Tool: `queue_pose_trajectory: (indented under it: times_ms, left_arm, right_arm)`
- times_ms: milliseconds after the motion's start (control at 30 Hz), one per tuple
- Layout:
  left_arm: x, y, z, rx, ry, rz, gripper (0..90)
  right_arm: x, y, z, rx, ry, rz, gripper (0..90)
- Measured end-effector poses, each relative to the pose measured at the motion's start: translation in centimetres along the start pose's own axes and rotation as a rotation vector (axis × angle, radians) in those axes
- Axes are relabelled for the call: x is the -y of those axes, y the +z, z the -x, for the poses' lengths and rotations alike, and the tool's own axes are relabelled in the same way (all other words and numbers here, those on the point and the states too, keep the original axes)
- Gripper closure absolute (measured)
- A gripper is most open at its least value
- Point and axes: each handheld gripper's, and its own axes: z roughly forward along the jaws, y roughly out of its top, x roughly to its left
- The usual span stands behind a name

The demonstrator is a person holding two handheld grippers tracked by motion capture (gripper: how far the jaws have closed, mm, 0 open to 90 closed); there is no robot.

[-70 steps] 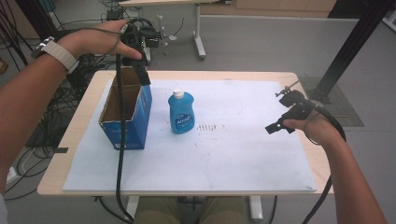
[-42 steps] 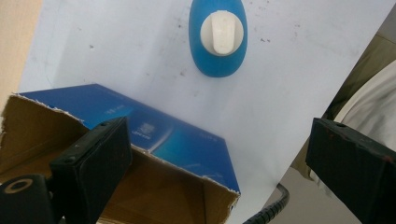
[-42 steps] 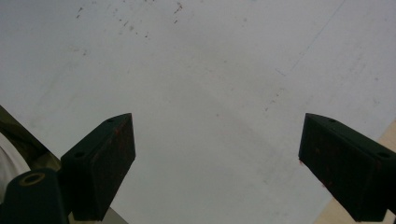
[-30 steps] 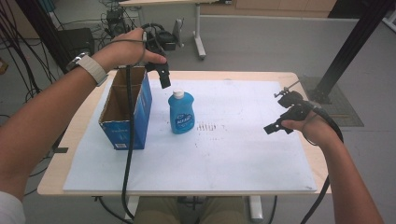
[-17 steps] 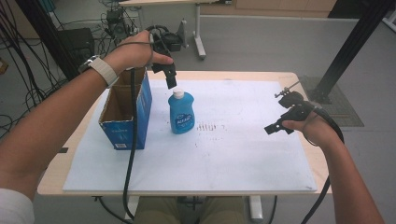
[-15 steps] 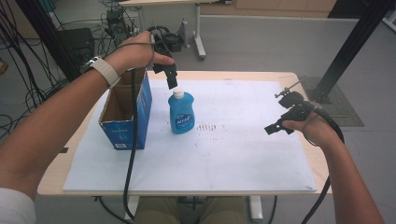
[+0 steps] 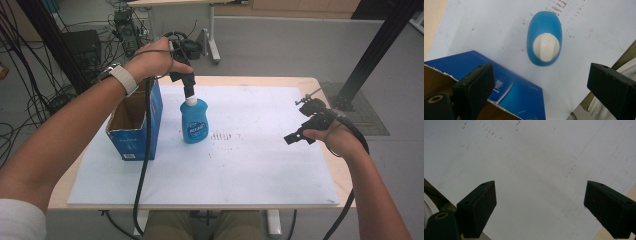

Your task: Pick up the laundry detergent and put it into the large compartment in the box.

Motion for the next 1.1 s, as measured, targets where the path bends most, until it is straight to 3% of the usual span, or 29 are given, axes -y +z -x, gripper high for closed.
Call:
queue_pose_trajectory:
  times_ms: [167,867,1100]
  left_arm:
    - [-0.2,0.1,0.3,-0.011,-0.001,-0.003,8.2]
    - [-1.1,1.2,0.2,0.015,-0.024,0.0,10.3]
    - [-1.5,2.2,0.2,0.019,-0.026,-0.012,9.7]
  right_arm:
    - [0.1,0.0,0.0,0.001,0.003,0.001,10.9]
    - [0.3,-0.1,-0.1,0.005,0.007,-0.003,11.9]
    - [0.3,0.1,-0.1,0.002,0.006,-0.004,11.9]
